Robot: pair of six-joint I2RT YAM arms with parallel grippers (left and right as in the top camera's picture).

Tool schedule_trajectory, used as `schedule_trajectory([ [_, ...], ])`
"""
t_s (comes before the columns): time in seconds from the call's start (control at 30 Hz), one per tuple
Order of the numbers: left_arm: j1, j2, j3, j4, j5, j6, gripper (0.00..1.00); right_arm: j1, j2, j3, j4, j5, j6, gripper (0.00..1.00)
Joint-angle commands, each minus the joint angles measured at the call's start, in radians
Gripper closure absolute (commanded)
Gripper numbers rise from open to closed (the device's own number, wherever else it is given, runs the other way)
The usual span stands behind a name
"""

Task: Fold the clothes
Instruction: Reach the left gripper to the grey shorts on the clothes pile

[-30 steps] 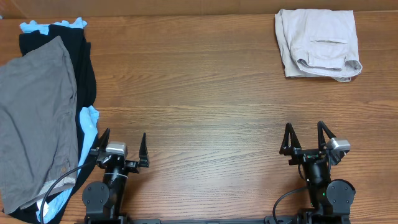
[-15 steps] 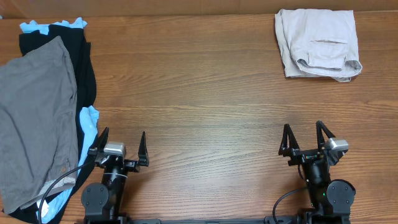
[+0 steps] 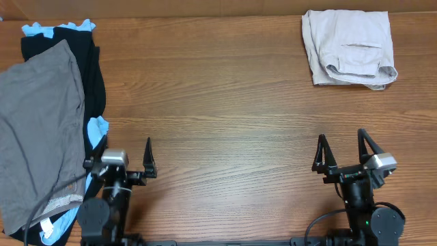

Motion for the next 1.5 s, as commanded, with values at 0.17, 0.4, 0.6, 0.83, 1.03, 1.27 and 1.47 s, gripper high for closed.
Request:
schedule_trajectory([
  [0.17, 0.006, 0.343, 0.286, -0.043, 0.006, -0.035, 0.0, 0.005, 0.121, 0.2, -0.105, -0.051, -0.064, 0.0],
  [0.4, 0.006, 0.63, 0.678, -0.271, 0.015, -0.034, 0.0, 0.005, 0.323, 0.404, -0.277, -0.085, -0.064, 0.0],
  [0.6, 0.006, 0.856, 1.011, -0.542, 0.037, 0.008, 0.0, 0.005, 0.56, 0.613, -0.463, -0.15, -0.063, 0.0],
  [0.83, 0.006, 1.034, 1.158, -0.671, 0.036, 0.068, 0.0, 0.005, 0.85, 0.831, -0.661, -0.215, -0.063, 0.0],
  [1.03, 0.008, 1.165, 1.157, -0.741, 0.018, 0.067, 0.0, 0.005, 1.017, 0.843, -0.637, -0.264, -0.052, 0.0],
  [1.27, 0.122, 1.234, 1.158, -0.771, -0.022, -0.006, 0.0, 0.005, 1.112, 0.843, -0.635, -0.304, -0.053, 0.0],
  [1.47, 0.34, 1.27, 1.158, -0.759, 0.01, -0.023, 0.0, 0.005, 1.116, 0.843, -0.619, -0.301, -0.053, 0.0],
])
